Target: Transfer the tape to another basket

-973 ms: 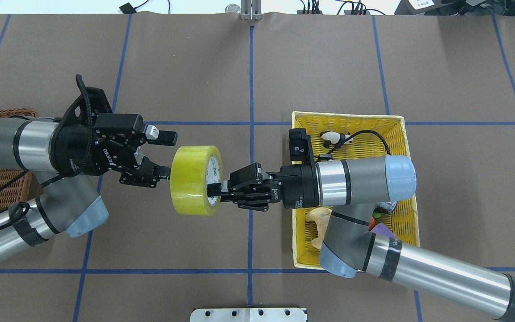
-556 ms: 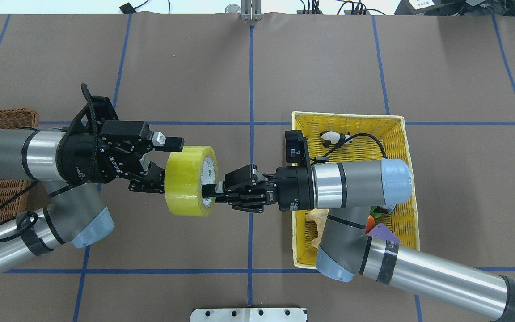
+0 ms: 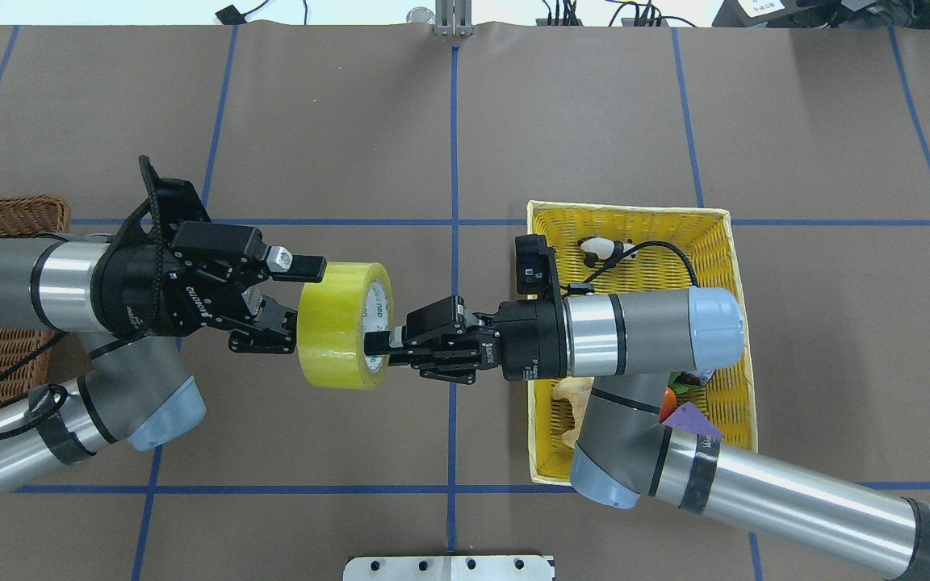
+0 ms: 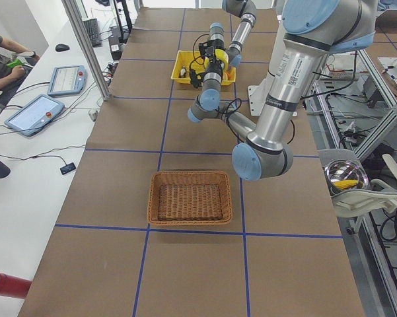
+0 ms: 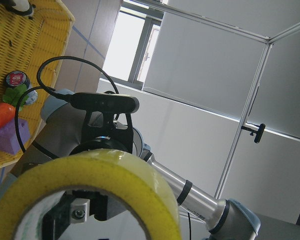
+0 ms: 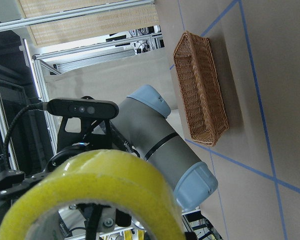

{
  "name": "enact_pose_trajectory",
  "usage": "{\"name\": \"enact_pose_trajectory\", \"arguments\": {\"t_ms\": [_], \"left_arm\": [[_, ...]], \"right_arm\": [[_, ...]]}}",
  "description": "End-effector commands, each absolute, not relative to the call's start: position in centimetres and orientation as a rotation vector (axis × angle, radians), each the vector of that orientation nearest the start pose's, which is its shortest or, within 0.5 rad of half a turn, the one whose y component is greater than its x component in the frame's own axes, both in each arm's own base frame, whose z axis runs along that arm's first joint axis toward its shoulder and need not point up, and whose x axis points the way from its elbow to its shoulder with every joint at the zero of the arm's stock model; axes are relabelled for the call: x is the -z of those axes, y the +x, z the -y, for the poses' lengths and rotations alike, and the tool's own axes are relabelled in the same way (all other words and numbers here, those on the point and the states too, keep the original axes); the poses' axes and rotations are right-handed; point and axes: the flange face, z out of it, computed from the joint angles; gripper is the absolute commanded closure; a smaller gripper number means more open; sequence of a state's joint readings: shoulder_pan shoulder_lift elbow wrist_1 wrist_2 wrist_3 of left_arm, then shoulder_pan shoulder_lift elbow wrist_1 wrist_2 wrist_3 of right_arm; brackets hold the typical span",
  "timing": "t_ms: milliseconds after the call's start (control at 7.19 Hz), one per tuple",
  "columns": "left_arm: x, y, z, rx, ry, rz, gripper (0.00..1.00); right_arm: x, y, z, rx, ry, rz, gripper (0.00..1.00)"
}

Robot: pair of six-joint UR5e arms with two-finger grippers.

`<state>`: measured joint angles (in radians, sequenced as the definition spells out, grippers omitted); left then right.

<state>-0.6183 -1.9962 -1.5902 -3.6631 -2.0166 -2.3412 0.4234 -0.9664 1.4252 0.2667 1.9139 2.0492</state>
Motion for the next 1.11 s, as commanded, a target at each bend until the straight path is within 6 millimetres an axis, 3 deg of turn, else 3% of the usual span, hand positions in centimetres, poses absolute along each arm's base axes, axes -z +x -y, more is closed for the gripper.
{"name": "enact_pose_trajectory", "arguments": {"t_ms": [0, 139, 278, 417, 695, 973], "left_arm": [[-25.1, 35.4, 36.3, 0.061, -0.351, -2.383, 0.38], [-25.2, 35.4, 36.2, 0.061, -0.349, -2.383, 0.69], [-25.3, 35.4, 36.2, 0.062, -0.350, -2.380, 1.00], [-25.5, 35.3, 36.2, 0.056, -0.347, -2.387, 1.00], [-26.0, 35.0, 36.0, 0.054, -0.348, -2.389, 1.00], [-27.1, 34.4, 36.0, 0.075, -0.339, -2.391, 1.00]], "right_arm": [[-20.2, -50.3, 33.6, -0.089, -0.237, 2.235, 1.00], [-20.1, -50.3, 33.6, -0.088, -0.236, 2.236, 1.00], [-20.0, -50.2, 33.6, -0.088, -0.235, 2.239, 0.61], [-20.0, -50.2, 33.6, -0.092, -0.238, 2.240, 0.01], [-19.8, -49.9, 33.5, -0.098, -0.259, 2.245, 0.00], [-21.1, -48.7, 33.9, -0.103, -0.232, 2.275, 0.00]]}}
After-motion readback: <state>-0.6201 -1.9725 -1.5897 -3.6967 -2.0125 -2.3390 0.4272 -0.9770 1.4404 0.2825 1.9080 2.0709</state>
